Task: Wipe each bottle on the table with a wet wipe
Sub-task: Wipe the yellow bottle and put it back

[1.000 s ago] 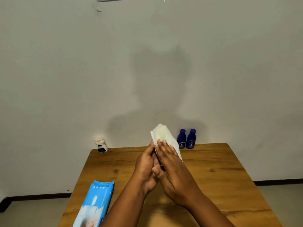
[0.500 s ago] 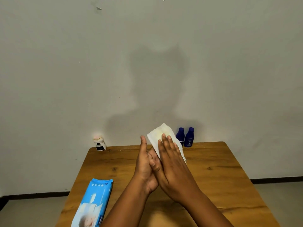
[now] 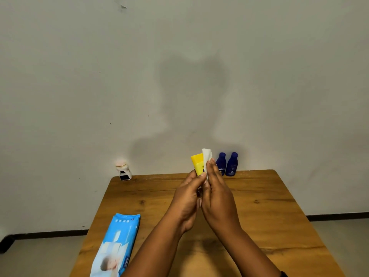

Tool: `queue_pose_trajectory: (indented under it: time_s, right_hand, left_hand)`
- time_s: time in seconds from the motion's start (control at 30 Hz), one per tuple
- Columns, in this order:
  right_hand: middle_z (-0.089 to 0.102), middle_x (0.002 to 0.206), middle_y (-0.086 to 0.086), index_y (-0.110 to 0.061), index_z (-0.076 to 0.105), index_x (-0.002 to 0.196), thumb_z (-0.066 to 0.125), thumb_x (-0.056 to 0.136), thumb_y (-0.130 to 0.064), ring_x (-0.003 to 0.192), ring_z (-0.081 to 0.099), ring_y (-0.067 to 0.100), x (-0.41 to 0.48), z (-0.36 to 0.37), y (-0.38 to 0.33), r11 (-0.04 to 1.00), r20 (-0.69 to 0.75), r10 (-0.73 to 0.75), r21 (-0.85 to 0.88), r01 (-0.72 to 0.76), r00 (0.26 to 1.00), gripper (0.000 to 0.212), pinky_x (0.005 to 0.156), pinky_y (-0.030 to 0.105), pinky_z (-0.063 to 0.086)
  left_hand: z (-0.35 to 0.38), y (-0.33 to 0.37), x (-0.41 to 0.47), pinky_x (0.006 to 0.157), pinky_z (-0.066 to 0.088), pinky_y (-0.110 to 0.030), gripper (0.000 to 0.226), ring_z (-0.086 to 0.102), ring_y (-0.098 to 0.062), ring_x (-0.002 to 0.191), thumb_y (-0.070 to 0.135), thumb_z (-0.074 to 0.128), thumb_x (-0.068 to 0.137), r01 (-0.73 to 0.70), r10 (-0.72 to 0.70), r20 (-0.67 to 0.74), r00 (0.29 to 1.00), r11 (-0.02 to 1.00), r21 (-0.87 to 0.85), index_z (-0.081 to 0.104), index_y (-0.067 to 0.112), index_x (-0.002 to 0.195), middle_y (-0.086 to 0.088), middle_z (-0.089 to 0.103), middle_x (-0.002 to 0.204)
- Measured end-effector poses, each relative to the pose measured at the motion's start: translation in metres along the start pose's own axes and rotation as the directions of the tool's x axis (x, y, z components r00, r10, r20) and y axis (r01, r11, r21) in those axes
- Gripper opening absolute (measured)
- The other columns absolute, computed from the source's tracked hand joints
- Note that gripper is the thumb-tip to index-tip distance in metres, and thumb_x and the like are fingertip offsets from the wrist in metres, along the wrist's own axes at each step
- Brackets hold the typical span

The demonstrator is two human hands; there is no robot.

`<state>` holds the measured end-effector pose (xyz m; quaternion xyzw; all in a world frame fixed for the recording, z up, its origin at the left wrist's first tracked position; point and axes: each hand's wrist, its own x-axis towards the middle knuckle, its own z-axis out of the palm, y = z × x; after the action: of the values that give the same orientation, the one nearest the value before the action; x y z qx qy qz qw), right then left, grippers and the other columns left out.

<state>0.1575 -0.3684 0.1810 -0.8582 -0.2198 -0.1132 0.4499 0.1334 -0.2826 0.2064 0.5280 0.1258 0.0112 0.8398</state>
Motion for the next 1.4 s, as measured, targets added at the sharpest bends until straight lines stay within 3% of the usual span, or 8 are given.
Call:
queue_pose_trajectory:
  time_s: [0.2, 0.3, 0.5, 0.73, 1.0, 1.13, 1.3, 1.4]
  right_hand:
    - [0.039, 0.15, -0.003, -0.016, 0.038, 0.145, 0.045, 0.097, -0.008, 0.138, 0.035, 0.008, -0.001, 0.001, 0.003, 1.0, -0.154, 0.01, 0.026, -0.007, 0.988, 0.048, 0.106, 0.011, 0.03]
    - [0.046, 0.145, 0.0, -0.014, 0.043, 0.142, 0.044, 0.099, -0.013, 0.131, 0.044, 0.007, 0.004, -0.006, 0.0, 0.979, -0.176, 0.11, 0.19, -0.076, 0.978, 0.043, 0.093, -0.004, 0.03]
    - [0.065, 0.121, -0.006, -0.024, 0.048, 0.139, 0.045, 0.09, -0.051, 0.106, 0.063, 0.006, 0.007, -0.008, -0.007, 0.88, -0.142, 0.266, 0.44, -0.18, 0.953, 0.056, 0.082, 0.024, 0.057]
    - [0.074, 0.099, 0.003, -0.014, 0.066, 0.122, 0.052, 0.097, -0.027, 0.077, 0.067, 0.011, 0.013, -0.009, -0.009, 0.878, -0.37, 0.373, 0.437, -0.194, 0.851, 0.031, 0.06, 0.017, 0.052]
    - [0.063, 0.127, -0.004, -0.013, 0.06, 0.126, 0.057, 0.094, -0.009, 0.119, 0.057, 0.002, -0.006, -0.008, -0.03, 0.939, -0.363, 0.052, 0.335, 0.078, 0.931, 0.033, 0.095, 0.025, 0.052]
    - [0.057, 0.133, -0.003, -0.015, 0.056, 0.13, 0.05, 0.095, -0.018, 0.131, 0.047, 0.007, -0.002, -0.013, -0.025, 0.965, -0.295, -0.156, 0.159, 0.21, 0.943, 0.036, 0.104, 0.026, 0.045]
    - [0.063, 0.128, 0.003, -0.011, 0.06, 0.128, 0.055, 0.095, -0.016, 0.119, 0.059, 0.013, 0.013, -0.025, -0.006, 0.983, -0.322, -0.08, 0.131, 0.129, 0.943, 0.034, 0.09, 0.035, 0.056]
    - [0.061, 0.13, 0.002, -0.013, 0.059, 0.128, 0.053, 0.094, -0.018, 0.122, 0.056, 0.01, 0.008, -0.025, -0.009, 0.974, -0.226, -0.213, 0.022, 0.223, 0.951, 0.035, 0.096, 0.029, 0.052]
  left_hand:
    - [0.004, 0.0, -0.003, 0.073, 0.055, -0.024, 0.028, 0.067, -0.012, 0.104, 0.026, 0.048, 0.102, -0.025, 0.03, -0.027, 0.999, 0.989, 0.148, 0.065, 0.025, 0.125, 0.0, 0.073, 0.116]
    - [0.004, 0.0, -0.002, 0.08, 0.057, -0.029, 0.025, 0.068, -0.013, 0.103, 0.027, 0.046, 0.103, -0.094, 0.102, -0.006, 0.995, 0.933, 0.348, 0.063, 0.029, 0.122, 0.001, 0.073, 0.113]
    - [0.006, -0.005, -0.005, 0.085, 0.059, -0.033, 0.034, 0.066, -0.001, 0.097, 0.036, 0.058, 0.097, -0.238, 0.313, 0.039, 0.949, 0.631, 0.738, 0.054, 0.032, 0.131, 0.013, 0.069, 0.111]
    - [0.011, -0.011, -0.011, 0.072, 0.058, -0.032, 0.046, 0.065, -0.002, 0.082, 0.043, 0.058, 0.095, -0.29, 0.432, 0.1, 0.896, 0.4, 0.87, 0.043, 0.04, 0.139, 0.013, 0.069, 0.103]
    - [0.007, 0.001, -0.013, 0.052, 0.038, -0.008, 0.038, 0.054, 0.004, 0.067, 0.042, 0.042, 0.102, -0.18, 0.476, 0.024, 0.879, 0.287, 0.941, 0.04, 0.038, 0.14, 0.019, 0.064, 0.093]
    - [0.005, 0.003, -0.013, 0.055, 0.037, -0.021, 0.031, 0.057, -0.011, 0.073, 0.039, 0.04, 0.102, -0.119, 0.471, 0.017, 0.882, 0.188, 0.975, 0.048, 0.029, 0.131, 0.004, 0.07, 0.101]
    - [0.004, -0.003, -0.013, 0.064, 0.049, -0.027, 0.042, 0.065, -0.013, 0.083, 0.031, 0.046, 0.101, -0.139, 0.504, 0.068, 0.861, 0.104, 0.985, 0.042, 0.037, 0.143, 0.006, 0.071, 0.104]
    - [-0.004, -0.002, -0.012, 0.063, 0.05, -0.026, 0.038, 0.064, -0.012, 0.082, 0.033, 0.046, 0.102, -0.146, 0.535, 0.059, 0.843, 0.122, 0.982, 0.048, 0.033, 0.139, 0.006, 0.071, 0.104]
